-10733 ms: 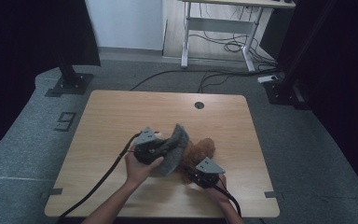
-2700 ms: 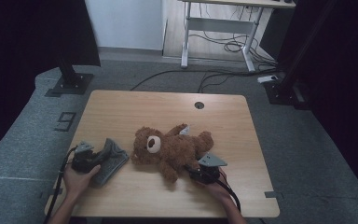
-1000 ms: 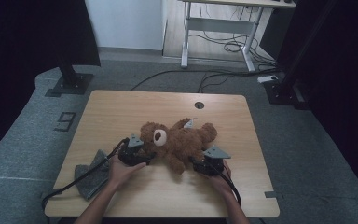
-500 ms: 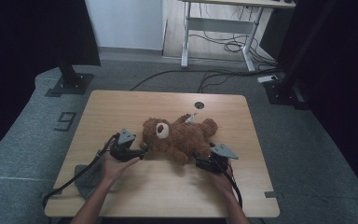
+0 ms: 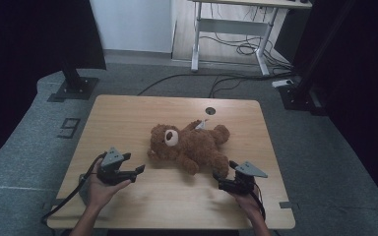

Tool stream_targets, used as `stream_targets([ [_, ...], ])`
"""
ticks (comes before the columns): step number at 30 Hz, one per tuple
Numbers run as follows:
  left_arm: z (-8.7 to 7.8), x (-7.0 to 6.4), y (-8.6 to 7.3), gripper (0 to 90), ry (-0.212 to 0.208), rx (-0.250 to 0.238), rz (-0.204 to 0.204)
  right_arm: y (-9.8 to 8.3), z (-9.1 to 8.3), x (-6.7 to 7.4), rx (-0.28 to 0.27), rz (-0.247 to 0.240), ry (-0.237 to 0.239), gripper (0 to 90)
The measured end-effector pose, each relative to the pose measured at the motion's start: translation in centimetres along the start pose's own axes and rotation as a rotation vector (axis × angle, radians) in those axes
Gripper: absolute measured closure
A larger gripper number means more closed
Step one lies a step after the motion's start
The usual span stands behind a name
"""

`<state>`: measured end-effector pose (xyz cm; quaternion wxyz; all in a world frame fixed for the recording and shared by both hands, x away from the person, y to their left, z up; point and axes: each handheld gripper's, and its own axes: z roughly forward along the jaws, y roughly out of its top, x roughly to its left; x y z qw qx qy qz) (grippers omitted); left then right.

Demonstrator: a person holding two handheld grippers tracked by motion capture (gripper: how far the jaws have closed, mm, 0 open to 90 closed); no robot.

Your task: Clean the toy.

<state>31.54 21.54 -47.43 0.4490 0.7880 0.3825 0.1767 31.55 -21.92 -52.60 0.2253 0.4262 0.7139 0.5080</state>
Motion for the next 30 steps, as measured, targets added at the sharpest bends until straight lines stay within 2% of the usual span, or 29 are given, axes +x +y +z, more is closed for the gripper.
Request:
stream_targets([
  [3,-0.8,-0.2,-0.7,25.6,-0.005,-0.005,0.009,-0.7,-1.4,-0.6,-0.008,0.006,-0.005,17.6],
  [5,-1.2,-0.4,-1.2,25.6,-0.003,-0.010,0.029,-1.1,-1.9,-1.0,-0.010,-0.001,-0.004,18.4],
  [7,-1.7,-0.4,-1.9,25.6,-0.011,-0.022,0.018,-1.7,-2.4,-1.6,-0.003,0.005,-0.013,18.7],
  [9,-2.1,-0.4,-2.4,26.1,0.010,-0.016,0.023,-2.2,-2.7,-2.1,0.008,0.016,-0.018,19.3],
  [11,-2.5,-0.3,-2.8,26.1,0.031,-0.009,0.027,-2.6,-2.6,-2.5,0.017,0.019,-0.024,20.1],
  [14,-3.0,0.1,-3.7,27.0,0.028,-0.028,-0.006,-2.9,-2.4,-2.8,0.043,0.025,-0.039,20.1],
  [16,-3.0,0.3,-3.9,27.3,0.026,-0.022,-0.013,-3.0,-2.3,-2.9,0.053,0.020,-0.038,20.1],
  [22,-3.1,0.5,-4.1,27.2,0.031,-0.016,-0.001,-3.1,-2.1,-2.8,0.063,0.018,-0.041,20.2],
  [30,-3.8,0.9,-4.5,27.0,0.043,-0.035,-0.017,-3.1,-2.2,-2.8,0.062,0.014,-0.036,21.5],
])
